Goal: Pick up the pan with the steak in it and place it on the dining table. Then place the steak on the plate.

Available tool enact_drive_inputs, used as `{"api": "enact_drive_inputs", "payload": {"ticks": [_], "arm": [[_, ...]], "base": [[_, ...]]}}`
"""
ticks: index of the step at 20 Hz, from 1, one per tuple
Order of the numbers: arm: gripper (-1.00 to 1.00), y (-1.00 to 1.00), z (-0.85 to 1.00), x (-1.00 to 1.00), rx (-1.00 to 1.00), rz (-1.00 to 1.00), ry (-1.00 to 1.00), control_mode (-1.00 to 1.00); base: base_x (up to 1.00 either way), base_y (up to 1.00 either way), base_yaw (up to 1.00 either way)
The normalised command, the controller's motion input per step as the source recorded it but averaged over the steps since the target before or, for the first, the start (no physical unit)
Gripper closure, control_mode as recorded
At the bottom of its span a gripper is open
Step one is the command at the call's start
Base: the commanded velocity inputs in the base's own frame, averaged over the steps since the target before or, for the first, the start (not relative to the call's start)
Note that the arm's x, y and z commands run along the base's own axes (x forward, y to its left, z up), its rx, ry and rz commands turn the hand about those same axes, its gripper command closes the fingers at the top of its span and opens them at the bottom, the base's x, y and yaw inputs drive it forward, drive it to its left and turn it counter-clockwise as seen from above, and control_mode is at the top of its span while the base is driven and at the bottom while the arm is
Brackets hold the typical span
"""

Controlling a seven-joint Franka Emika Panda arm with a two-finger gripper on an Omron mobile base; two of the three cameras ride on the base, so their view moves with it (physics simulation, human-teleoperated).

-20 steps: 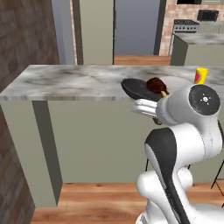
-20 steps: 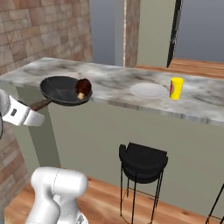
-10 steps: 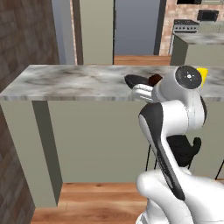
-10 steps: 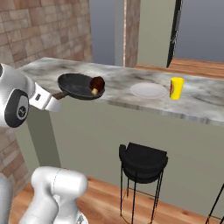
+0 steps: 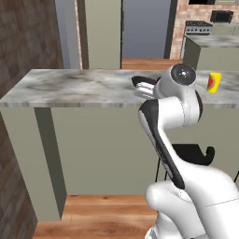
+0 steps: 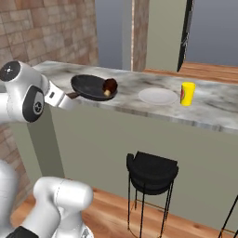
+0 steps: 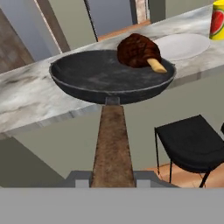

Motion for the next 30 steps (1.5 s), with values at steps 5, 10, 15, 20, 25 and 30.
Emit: {"api": "enact_drive_inputs", "payload": {"ticks": [5, 10, 15, 20, 25, 30], "arm": [[1.0, 0.0, -0.16, 0.59, -0.01, 0.0, 0.02, -1.0], [1.0, -0.12, -0.13, 0.56, 0.0, 0.0, 0.01, -1.0], [1.0, -0.27, -0.14, 0.47, 0.0, -0.06, 0.0, -1.0], [1.0, -0.27, -0.13, 0.39, 0.0, -0.09, 0.0, -1.0], [1.0, -0.13, -0.13, 0.41, 0.0, -0.06, 0.0, -1.0], [1.0, 0.04, -0.18, 0.54, -0.05, -0.01, 0.0, -1.0]], "base": [[0.0, 0.0, 0.0], [0.0, 0.0, 0.0], [0.0, 0.0, 0.0], [0.0, 0.0, 0.0], [0.0, 0.0, 0.0], [0.0, 0.0, 0.0]]}}
